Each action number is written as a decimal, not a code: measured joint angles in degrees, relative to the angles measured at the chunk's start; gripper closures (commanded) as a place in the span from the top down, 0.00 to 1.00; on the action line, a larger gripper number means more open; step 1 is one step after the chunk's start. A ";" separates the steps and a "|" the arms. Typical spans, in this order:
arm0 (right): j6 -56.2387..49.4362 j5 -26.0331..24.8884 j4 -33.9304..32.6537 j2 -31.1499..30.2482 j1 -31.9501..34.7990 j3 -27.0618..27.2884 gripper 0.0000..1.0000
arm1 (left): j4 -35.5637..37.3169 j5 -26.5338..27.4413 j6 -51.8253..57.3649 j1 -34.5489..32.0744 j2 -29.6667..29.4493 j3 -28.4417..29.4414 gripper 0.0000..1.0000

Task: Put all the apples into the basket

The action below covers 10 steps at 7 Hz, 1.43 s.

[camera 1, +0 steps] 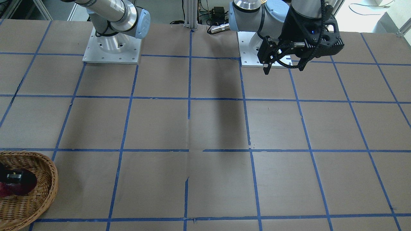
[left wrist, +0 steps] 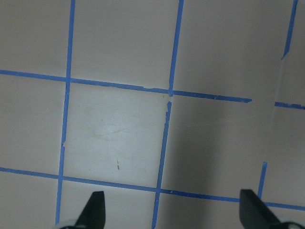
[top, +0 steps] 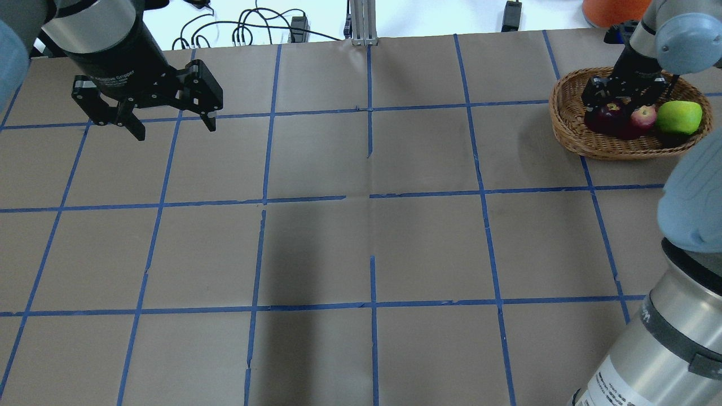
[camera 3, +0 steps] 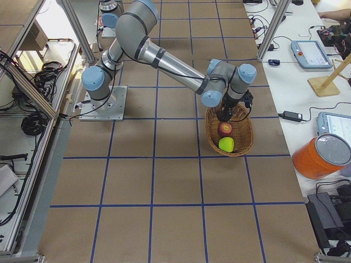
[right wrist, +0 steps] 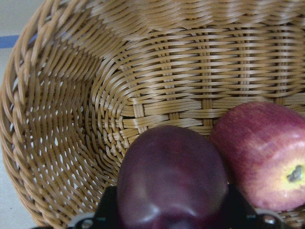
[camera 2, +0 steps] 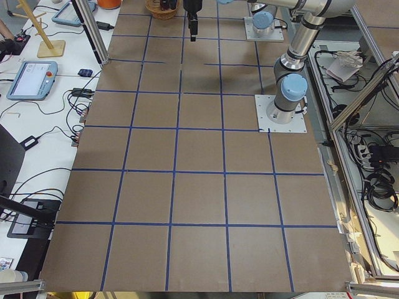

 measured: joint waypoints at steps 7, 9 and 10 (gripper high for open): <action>-3.35 0.41 16.75 -15.00 1.94 0.09 1.00 | -0.01 0.01 0.00 0.04 0.02 0.03 1.00; 1.97 2.20 23.02 -22.28 7.53 1.50 1.00 | -0.05 0.01 0.00 0.04 0.05 0.03 1.00; 5.26 3.03 24.14 -25.22 11.31 3.63 1.00 | -0.05 0.01 0.00 0.04 0.07 0.03 1.00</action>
